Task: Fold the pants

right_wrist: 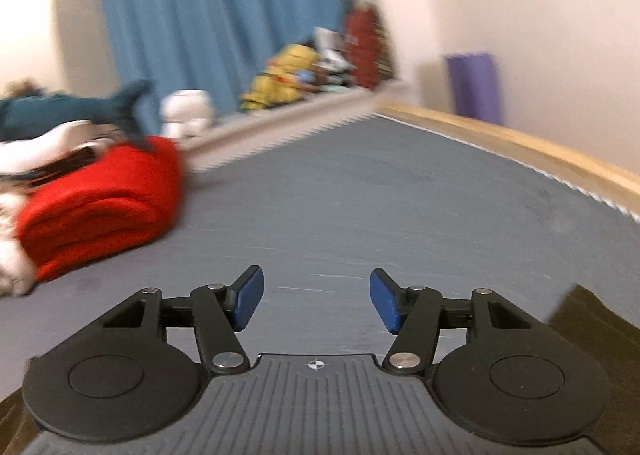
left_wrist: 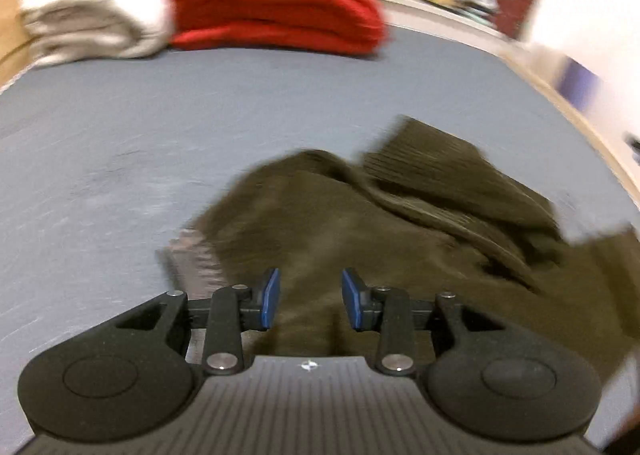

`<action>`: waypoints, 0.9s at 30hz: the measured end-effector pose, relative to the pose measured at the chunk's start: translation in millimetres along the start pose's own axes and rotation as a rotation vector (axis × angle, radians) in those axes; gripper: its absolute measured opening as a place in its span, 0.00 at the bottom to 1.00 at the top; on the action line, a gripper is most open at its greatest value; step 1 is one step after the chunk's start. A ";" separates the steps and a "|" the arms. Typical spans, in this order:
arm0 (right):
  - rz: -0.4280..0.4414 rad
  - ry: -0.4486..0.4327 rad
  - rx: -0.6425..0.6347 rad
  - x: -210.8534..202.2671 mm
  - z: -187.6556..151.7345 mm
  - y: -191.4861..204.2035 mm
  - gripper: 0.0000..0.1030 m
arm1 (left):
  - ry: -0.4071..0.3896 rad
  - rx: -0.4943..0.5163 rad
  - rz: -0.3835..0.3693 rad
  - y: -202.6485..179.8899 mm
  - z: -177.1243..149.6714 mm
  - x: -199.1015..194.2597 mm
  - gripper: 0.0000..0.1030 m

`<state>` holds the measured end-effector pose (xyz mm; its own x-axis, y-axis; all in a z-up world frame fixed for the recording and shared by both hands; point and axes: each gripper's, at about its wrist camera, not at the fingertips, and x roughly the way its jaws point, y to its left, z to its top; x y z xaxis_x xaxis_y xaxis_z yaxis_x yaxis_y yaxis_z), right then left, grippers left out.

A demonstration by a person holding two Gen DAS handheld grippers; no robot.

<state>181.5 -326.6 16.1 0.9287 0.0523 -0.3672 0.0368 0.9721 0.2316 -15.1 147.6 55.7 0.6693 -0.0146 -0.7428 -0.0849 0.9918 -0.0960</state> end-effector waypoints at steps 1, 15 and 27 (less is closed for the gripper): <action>0.023 -0.012 -0.021 -6.6 0.8 8.3 0.60 | 0.048 0.029 -0.020 -1.4 -6.1 10.7 0.37; 0.178 -0.012 -0.117 -45.9 -23.6 92.4 0.77 | 0.114 0.031 0.123 -0.9 -5.8 6.0 0.70; 0.286 0.032 -0.175 -37.9 -27.7 111.0 0.85 | 0.302 -0.304 -0.038 89.1 -61.6 -7.4 0.85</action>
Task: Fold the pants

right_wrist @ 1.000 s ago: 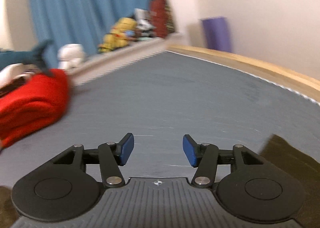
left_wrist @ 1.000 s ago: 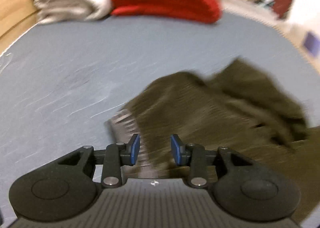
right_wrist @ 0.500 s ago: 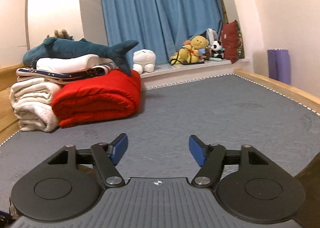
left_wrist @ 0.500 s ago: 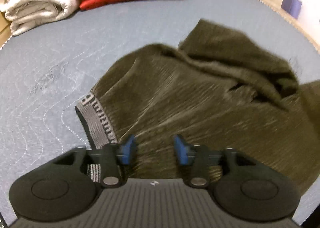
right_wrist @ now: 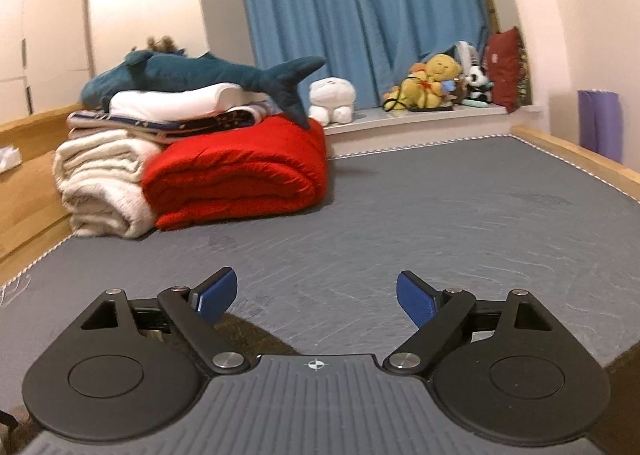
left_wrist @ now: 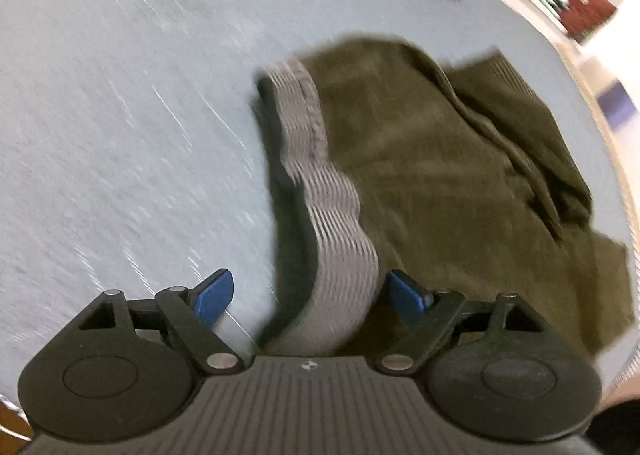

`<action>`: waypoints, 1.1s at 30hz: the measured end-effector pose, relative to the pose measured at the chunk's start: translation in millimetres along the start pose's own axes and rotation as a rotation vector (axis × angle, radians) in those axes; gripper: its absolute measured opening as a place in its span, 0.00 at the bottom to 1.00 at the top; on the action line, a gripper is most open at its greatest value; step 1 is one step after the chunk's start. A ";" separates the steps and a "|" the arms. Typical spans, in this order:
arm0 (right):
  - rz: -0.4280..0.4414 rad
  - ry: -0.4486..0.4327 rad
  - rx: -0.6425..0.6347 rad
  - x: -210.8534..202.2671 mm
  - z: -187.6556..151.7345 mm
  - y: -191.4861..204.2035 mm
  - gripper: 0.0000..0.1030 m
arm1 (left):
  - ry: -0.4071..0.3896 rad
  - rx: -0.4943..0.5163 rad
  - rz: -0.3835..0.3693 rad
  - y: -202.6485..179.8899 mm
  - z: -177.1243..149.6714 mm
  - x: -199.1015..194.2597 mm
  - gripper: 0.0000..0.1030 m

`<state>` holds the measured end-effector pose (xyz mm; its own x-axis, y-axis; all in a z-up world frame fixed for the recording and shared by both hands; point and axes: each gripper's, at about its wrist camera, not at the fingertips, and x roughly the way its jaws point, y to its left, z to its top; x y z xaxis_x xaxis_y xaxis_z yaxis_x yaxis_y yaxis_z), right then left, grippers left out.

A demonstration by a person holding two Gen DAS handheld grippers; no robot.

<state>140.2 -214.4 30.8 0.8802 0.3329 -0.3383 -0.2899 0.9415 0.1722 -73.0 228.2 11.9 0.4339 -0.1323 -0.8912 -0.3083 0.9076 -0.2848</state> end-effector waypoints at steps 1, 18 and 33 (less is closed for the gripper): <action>0.006 0.001 -0.016 -0.2 -0.6 1.9 0.86 | 0.025 0.019 -0.032 -2.6 -4.1 6.7 0.85; -0.002 0.007 -0.010 1.4 4.2 11.1 0.87 | -0.139 0.247 -0.062 -47.9 -24.8 -63.2 0.33; -0.014 0.036 -0.013 4.2 3.7 14.1 0.90 | -0.196 0.427 0.247 -81.0 -27.7 -47.3 0.34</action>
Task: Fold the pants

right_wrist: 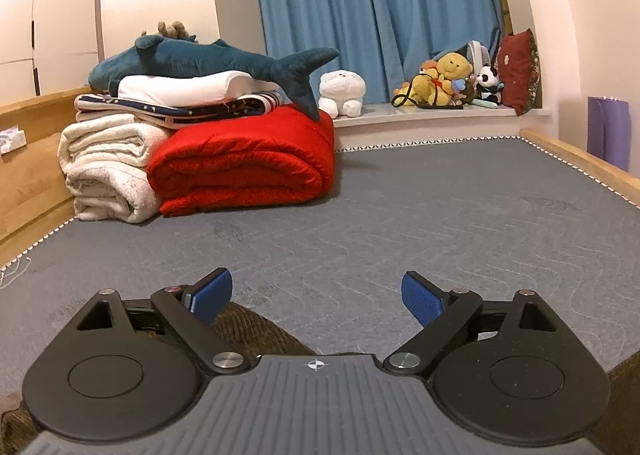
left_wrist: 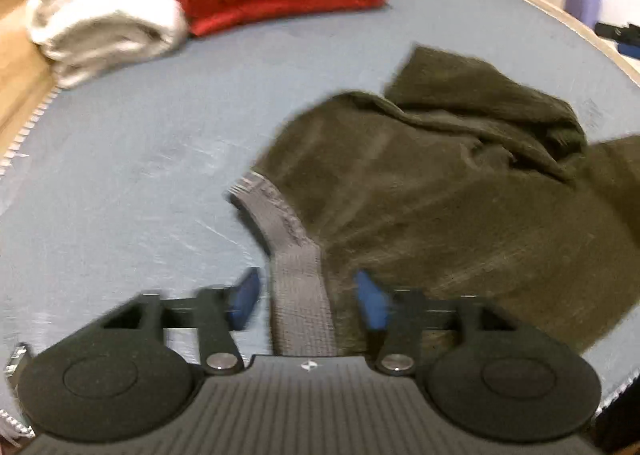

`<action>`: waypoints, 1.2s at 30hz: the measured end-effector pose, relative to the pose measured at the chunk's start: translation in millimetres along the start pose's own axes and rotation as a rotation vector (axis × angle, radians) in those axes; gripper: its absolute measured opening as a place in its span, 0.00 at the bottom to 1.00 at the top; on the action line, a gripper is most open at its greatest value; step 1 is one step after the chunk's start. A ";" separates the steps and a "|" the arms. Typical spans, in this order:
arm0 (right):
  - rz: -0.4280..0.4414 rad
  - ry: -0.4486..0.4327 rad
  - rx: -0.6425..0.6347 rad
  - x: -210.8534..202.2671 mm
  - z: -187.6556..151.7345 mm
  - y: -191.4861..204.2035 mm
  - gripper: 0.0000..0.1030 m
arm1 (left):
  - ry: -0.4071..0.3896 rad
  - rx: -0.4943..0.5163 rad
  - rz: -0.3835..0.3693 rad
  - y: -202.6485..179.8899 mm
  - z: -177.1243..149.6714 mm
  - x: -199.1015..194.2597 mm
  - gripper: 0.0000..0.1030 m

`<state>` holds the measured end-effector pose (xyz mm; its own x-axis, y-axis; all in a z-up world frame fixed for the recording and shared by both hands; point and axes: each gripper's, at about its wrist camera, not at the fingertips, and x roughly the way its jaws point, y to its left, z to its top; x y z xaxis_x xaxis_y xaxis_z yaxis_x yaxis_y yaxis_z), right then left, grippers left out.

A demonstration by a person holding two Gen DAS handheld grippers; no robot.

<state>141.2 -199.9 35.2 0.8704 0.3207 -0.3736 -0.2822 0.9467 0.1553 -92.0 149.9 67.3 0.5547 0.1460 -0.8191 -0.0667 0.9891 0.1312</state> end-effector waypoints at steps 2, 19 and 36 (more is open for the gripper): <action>-0.003 0.013 0.000 1.9 -0.5 -0.3 0.90 | 0.147 0.040 -0.006 -4.2 -4.7 36.9 0.25; -0.013 0.054 0.017 8.2 -5.1 -4.1 0.90 | 0.141 -0.028 0.060 -6.8 32.2 47.9 0.40; 0.072 0.171 0.066 71.1 -21.4 12.1 0.35 | -0.198 -0.242 0.016 -70.6 120.7 30.1 0.64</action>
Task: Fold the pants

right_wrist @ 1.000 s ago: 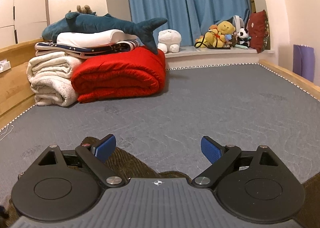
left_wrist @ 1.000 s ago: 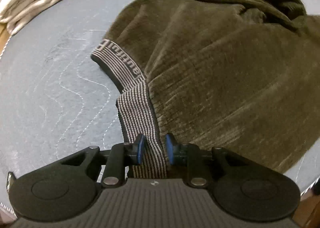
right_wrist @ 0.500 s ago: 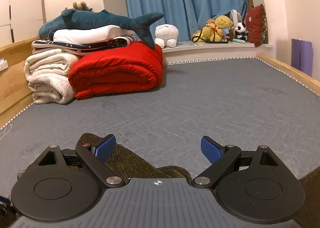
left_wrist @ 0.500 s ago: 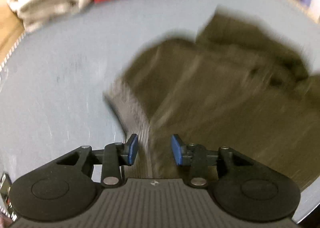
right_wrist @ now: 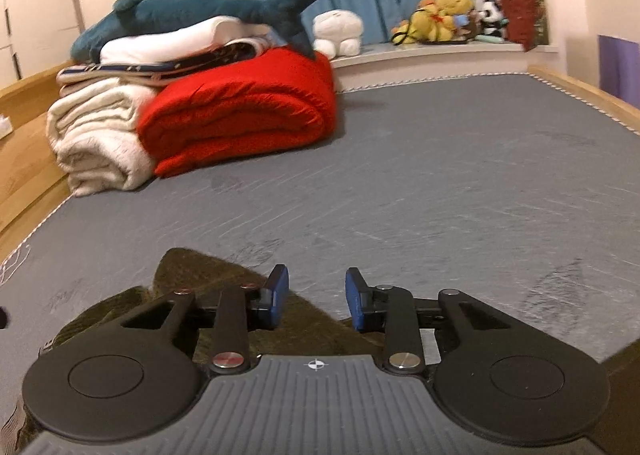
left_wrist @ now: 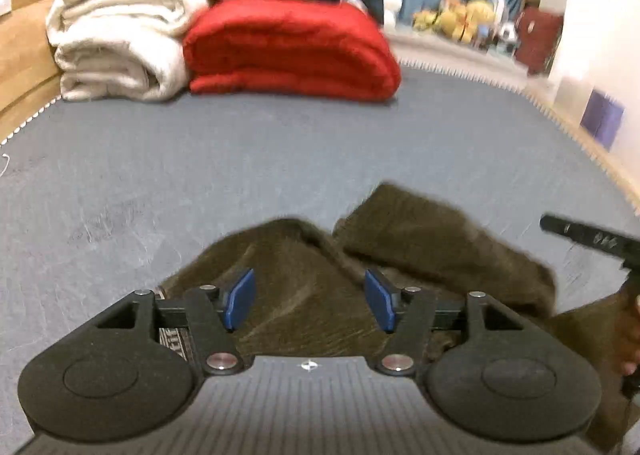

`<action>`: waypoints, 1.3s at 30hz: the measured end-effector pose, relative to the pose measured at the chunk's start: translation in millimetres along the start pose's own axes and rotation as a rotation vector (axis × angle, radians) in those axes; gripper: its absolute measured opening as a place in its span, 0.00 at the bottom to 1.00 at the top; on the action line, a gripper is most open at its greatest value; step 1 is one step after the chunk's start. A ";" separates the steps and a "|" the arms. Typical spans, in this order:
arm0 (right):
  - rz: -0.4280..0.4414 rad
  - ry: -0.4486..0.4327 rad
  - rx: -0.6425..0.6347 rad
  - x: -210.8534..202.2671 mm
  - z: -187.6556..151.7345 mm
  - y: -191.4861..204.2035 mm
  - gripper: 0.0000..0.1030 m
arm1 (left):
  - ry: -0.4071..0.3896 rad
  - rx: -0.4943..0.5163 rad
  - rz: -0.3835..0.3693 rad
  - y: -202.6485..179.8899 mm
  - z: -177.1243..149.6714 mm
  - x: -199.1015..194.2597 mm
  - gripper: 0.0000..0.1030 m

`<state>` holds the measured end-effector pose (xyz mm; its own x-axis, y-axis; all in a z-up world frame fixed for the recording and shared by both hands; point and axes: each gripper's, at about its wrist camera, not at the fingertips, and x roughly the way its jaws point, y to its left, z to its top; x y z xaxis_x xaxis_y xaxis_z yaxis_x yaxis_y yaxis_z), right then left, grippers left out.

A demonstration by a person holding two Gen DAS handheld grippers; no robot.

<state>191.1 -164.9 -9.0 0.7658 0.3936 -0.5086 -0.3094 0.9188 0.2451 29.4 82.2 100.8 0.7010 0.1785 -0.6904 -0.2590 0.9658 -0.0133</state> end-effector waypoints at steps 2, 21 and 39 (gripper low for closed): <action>0.035 0.022 -0.038 9.1 -3.2 10.9 0.49 | 0.046 -0.016 -0.006 -1.0 0.9 22.4 0.64; 0.340 0.103 -0.577 -17.4 -49.3 118.0 0.08 | 0.242 -0.507 -0.536 20.1 6.2 105.2 0.78; 0.255 -0.080 -0.150 -45.2 12.3 10.5 0.78 | -0.250 0.370 -0.581 -55.9 -12.1 24.5 0.15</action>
<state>160.2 -173.5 26.8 0.6926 0.6139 -0.3787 -0.5728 0.7872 0.2286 53.0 30.4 75.9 0.7989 -0.3873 -0.4601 0.4113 0.9100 -0.0519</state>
